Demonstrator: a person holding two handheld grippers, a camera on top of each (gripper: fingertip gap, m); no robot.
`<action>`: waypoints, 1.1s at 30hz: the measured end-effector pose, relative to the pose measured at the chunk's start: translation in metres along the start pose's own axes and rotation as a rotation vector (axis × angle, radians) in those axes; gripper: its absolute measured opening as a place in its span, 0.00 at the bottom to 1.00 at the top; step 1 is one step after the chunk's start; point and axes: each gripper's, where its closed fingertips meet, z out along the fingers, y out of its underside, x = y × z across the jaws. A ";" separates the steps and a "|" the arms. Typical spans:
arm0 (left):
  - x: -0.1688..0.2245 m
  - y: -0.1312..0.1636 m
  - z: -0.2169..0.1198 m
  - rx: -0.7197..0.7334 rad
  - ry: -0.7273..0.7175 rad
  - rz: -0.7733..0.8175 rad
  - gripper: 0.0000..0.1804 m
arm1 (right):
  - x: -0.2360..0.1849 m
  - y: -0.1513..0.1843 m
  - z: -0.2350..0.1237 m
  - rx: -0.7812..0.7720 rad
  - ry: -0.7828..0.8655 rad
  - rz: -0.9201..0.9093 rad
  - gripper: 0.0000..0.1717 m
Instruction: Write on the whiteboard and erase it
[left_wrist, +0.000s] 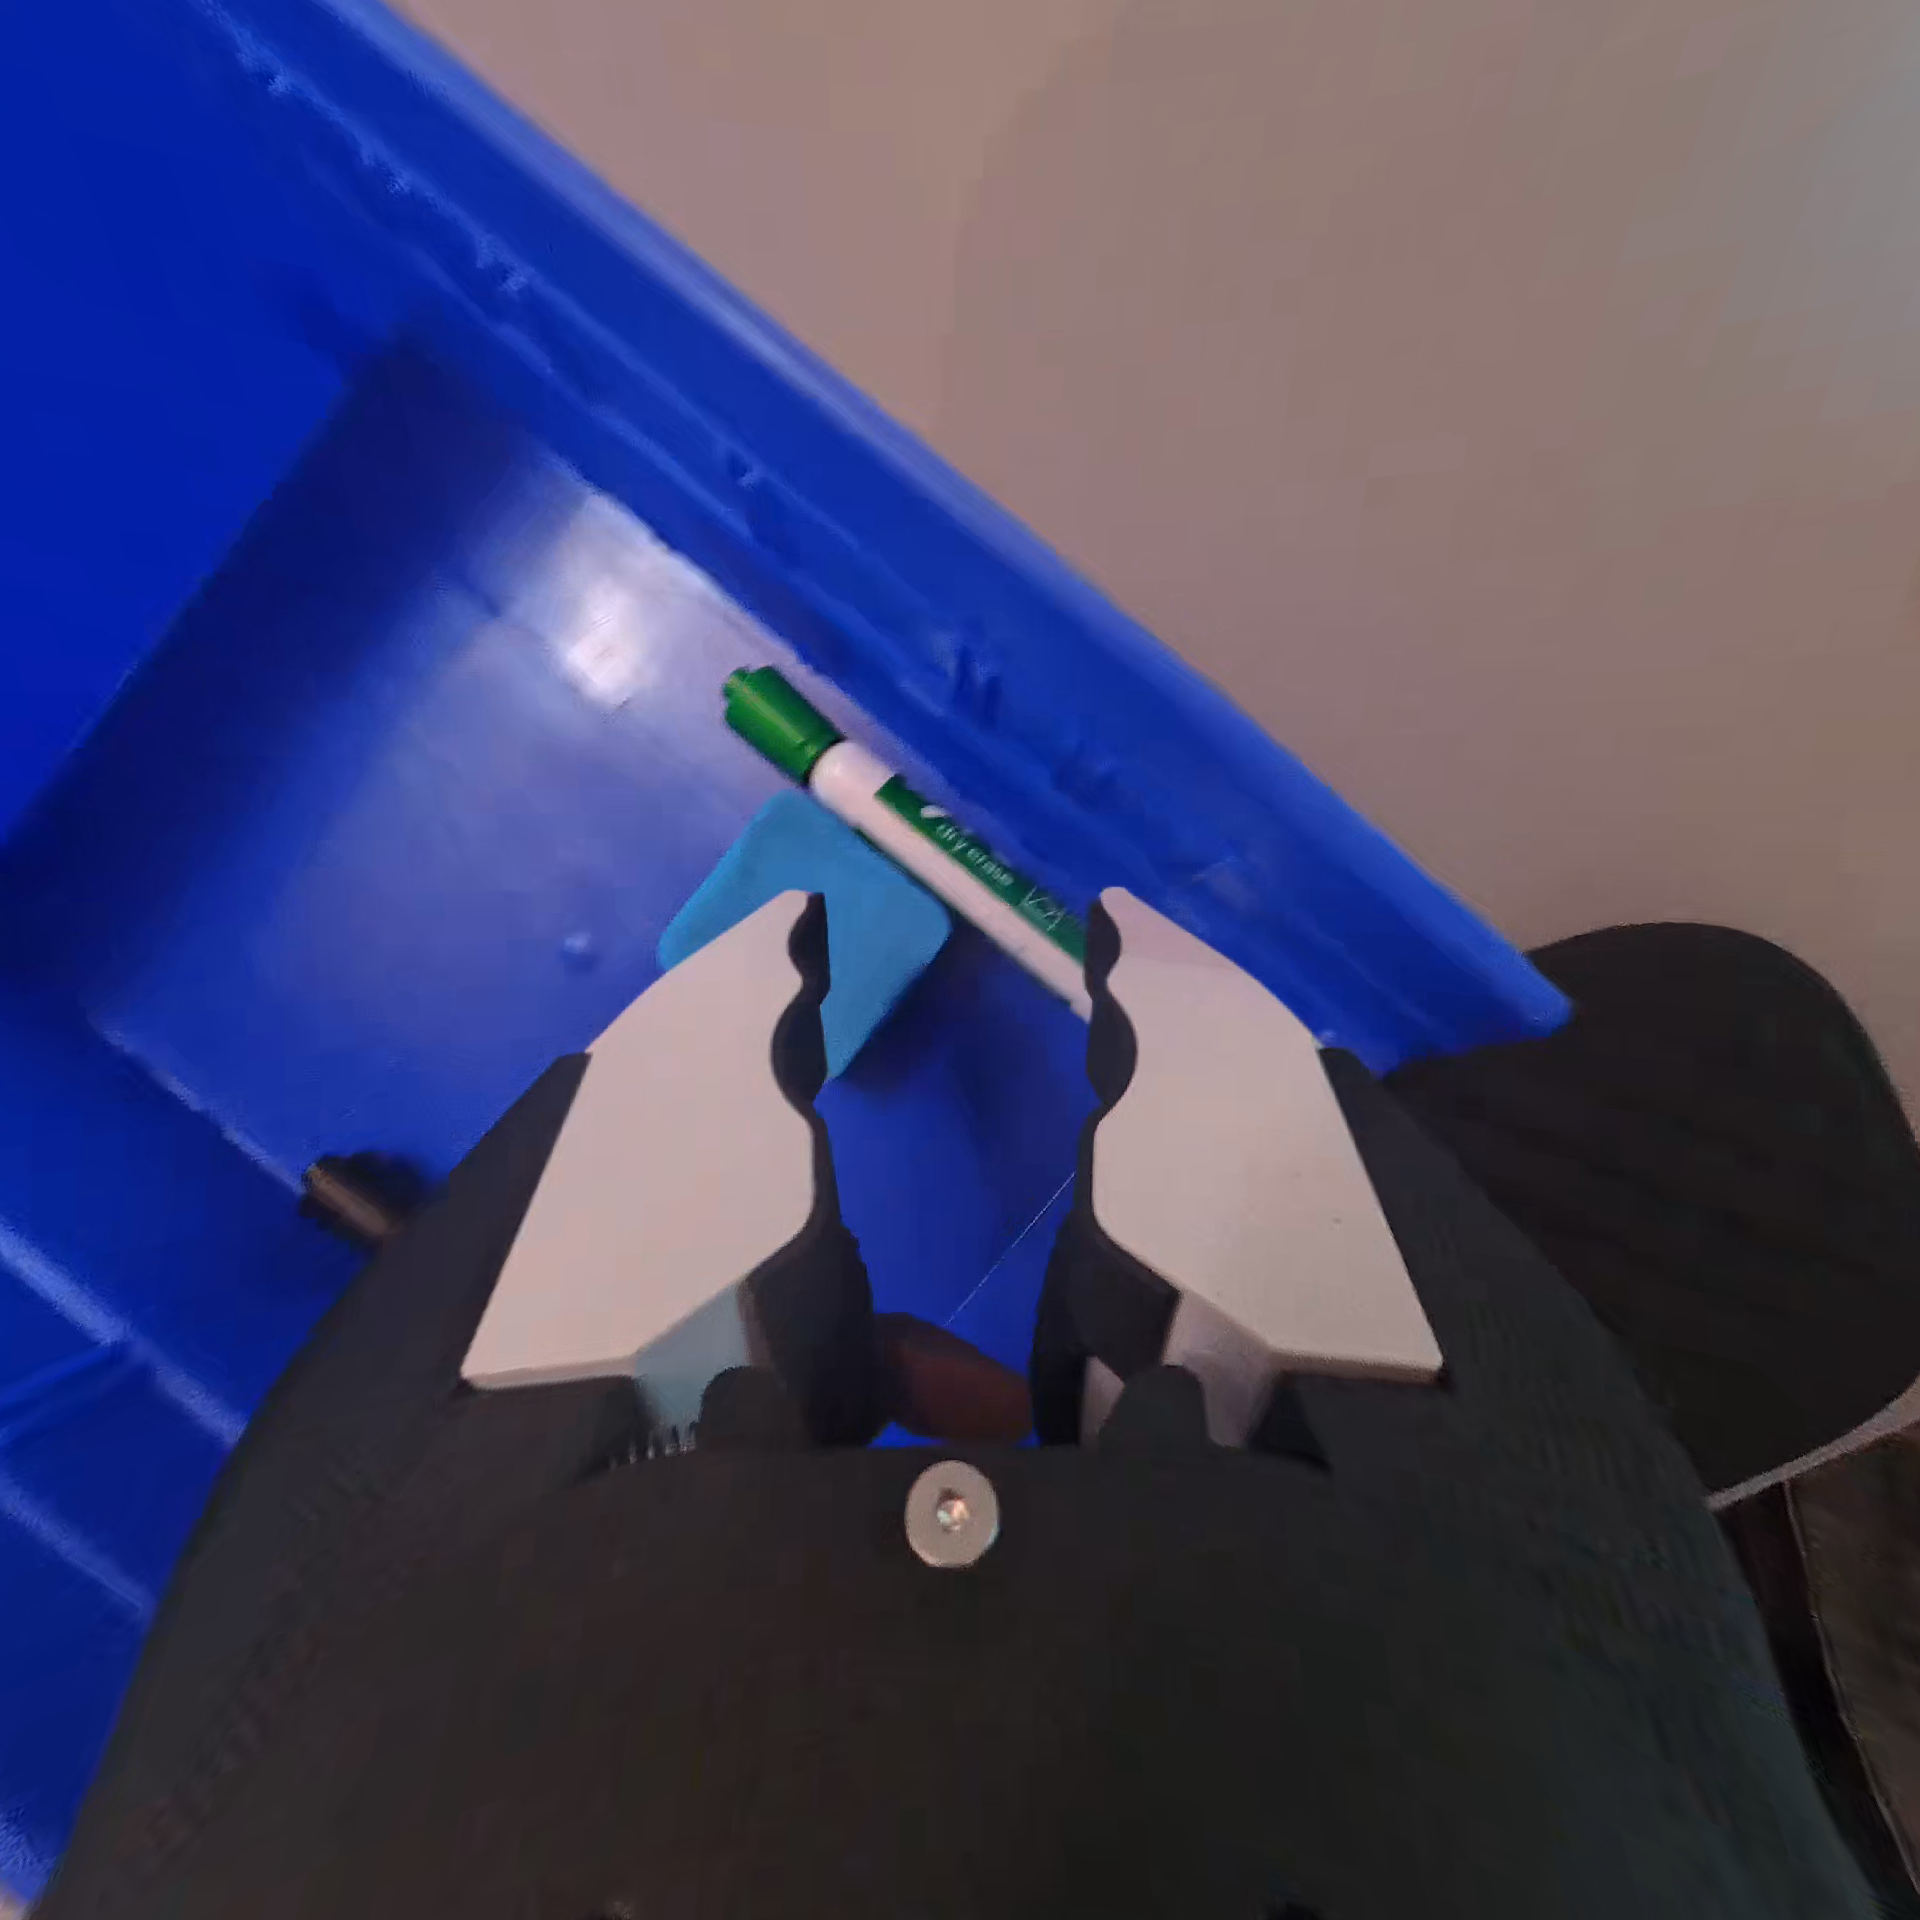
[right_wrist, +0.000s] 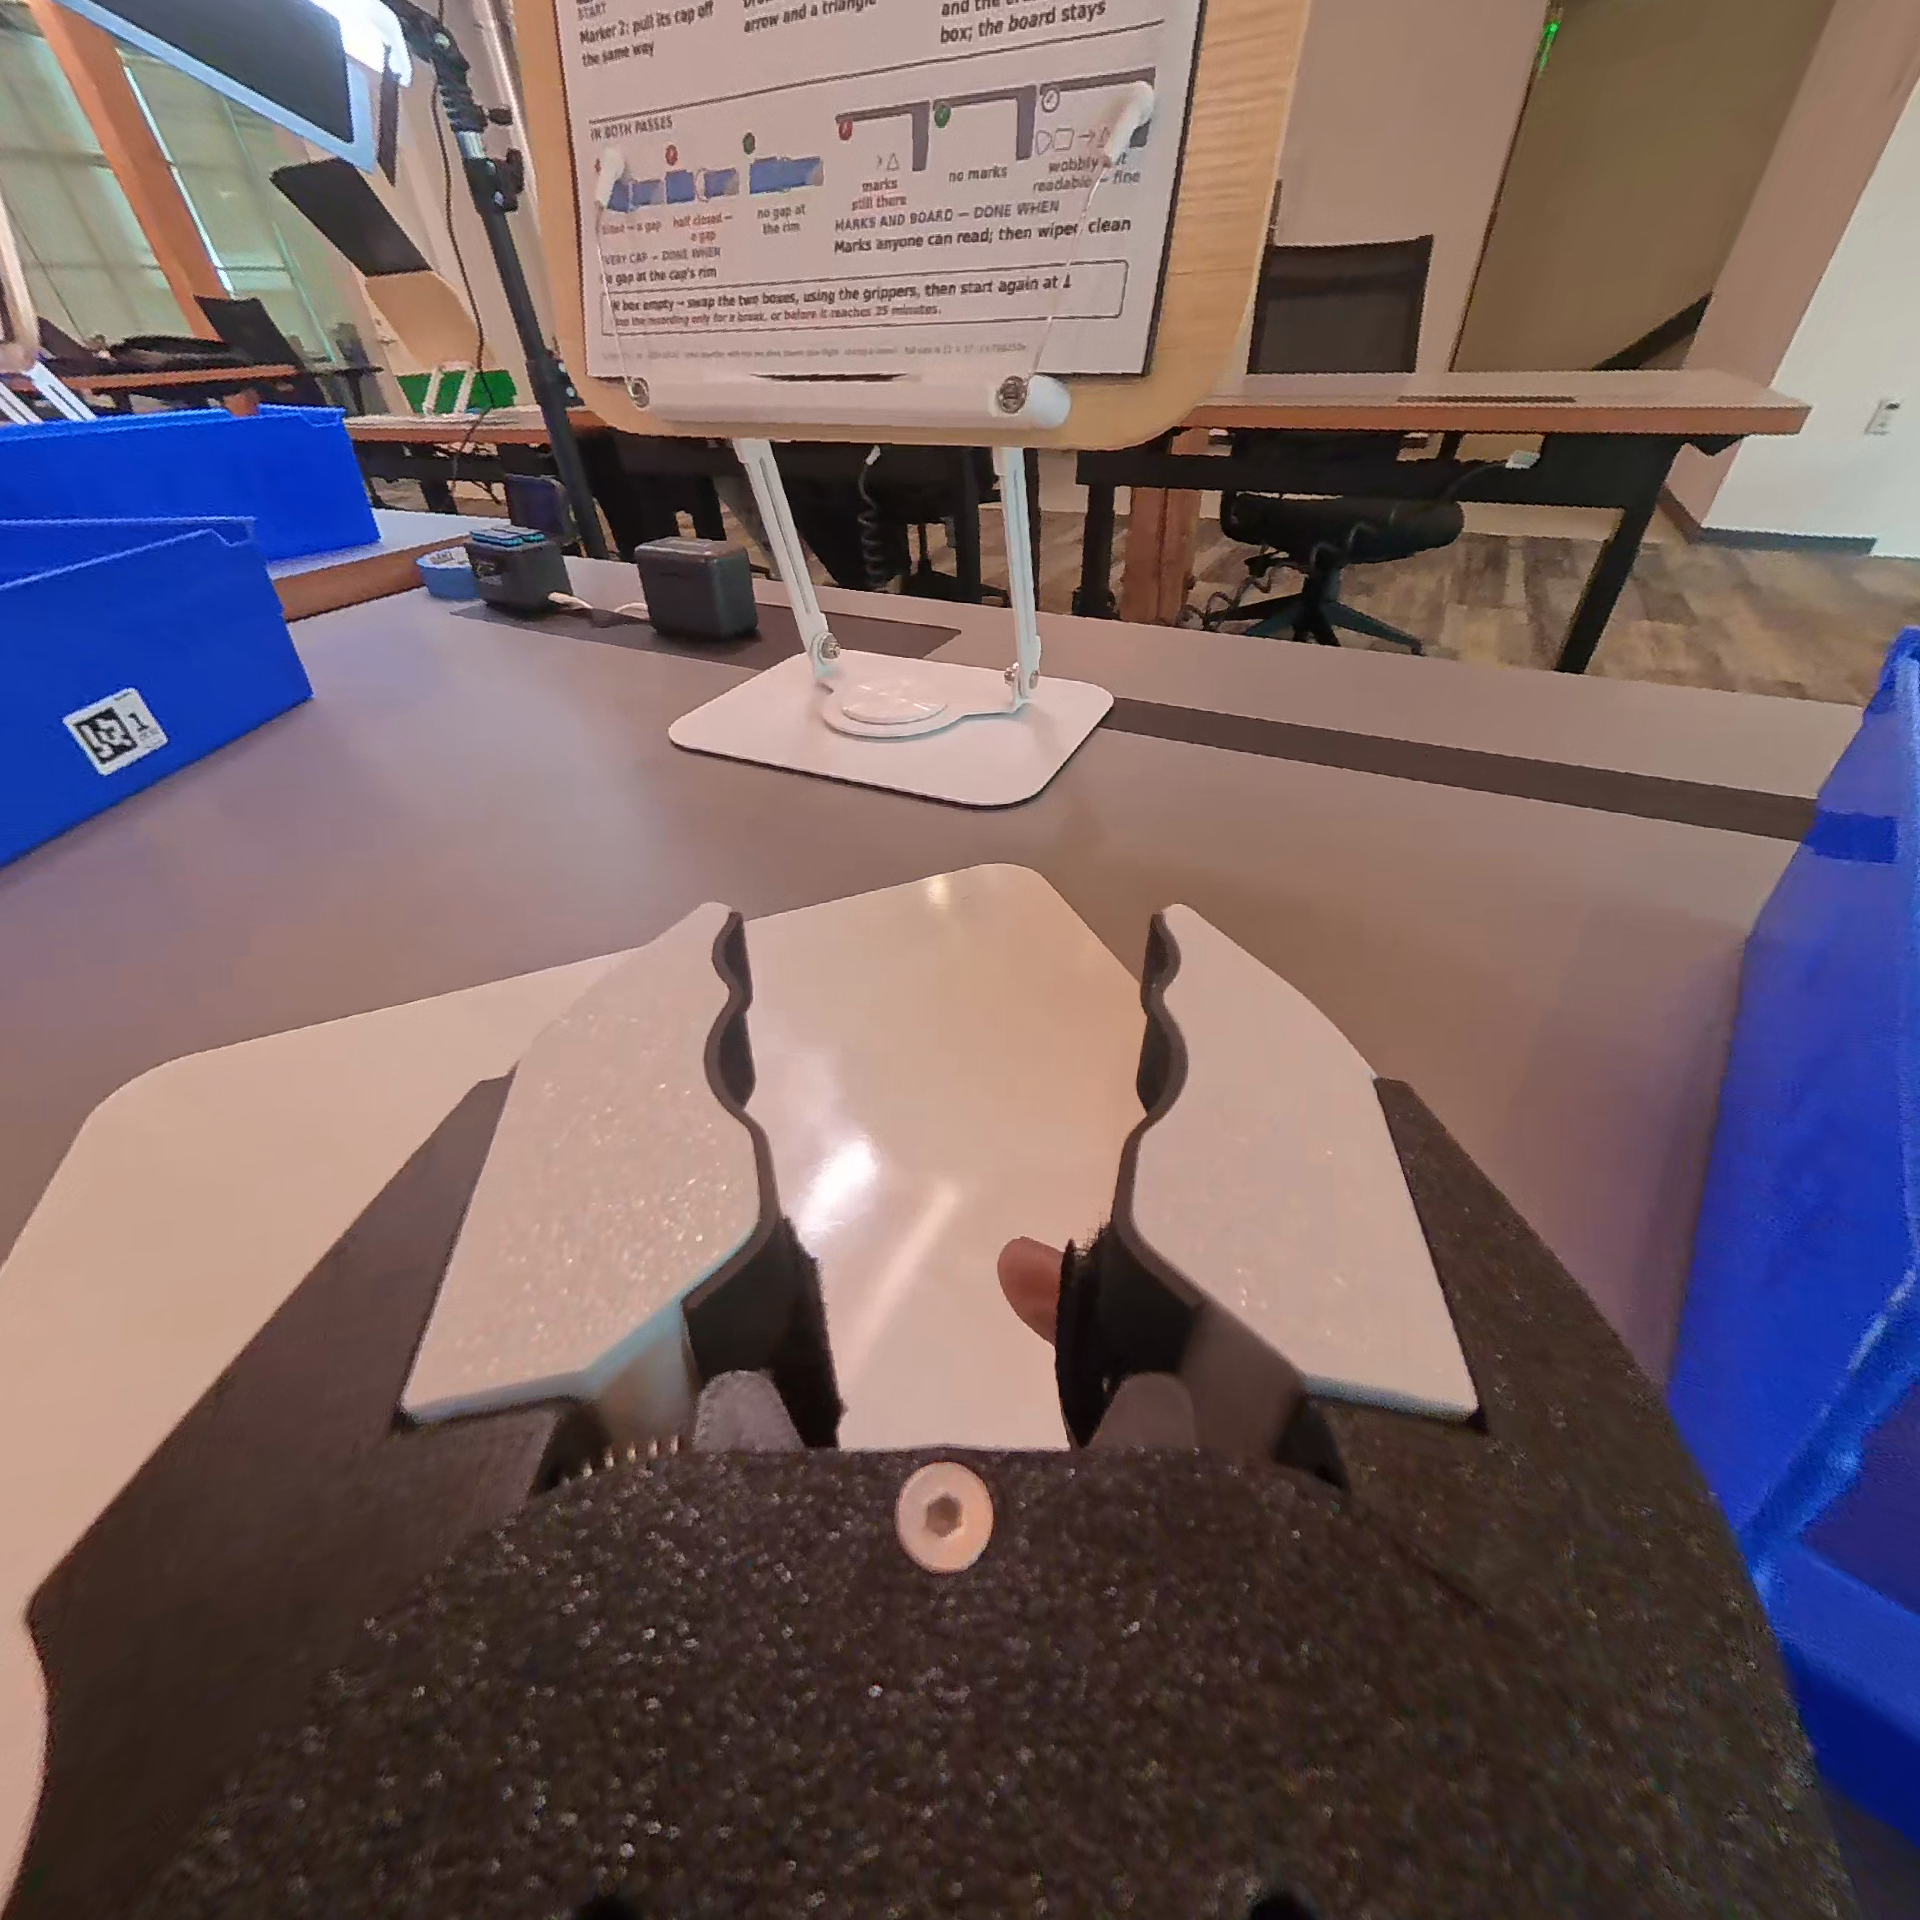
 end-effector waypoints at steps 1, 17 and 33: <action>0.006 -0.001 0.003 0.015 0.016 0.016 0.26 | 0.002 0.000 -0.001 -0.004 0.012 -0.009 0.42; 0.013 0.029 0.022 -0.096 -0.037 -0.016 0.22 | 0.016 -0.002 -0.005 0.011 0.092 -0.037 0.39; -0.041 0.037 0.016 -0.068 -0.260 0.075 0.11 | 0.008 -0.002 -0.003 0.014 0.056 -0.059 0.34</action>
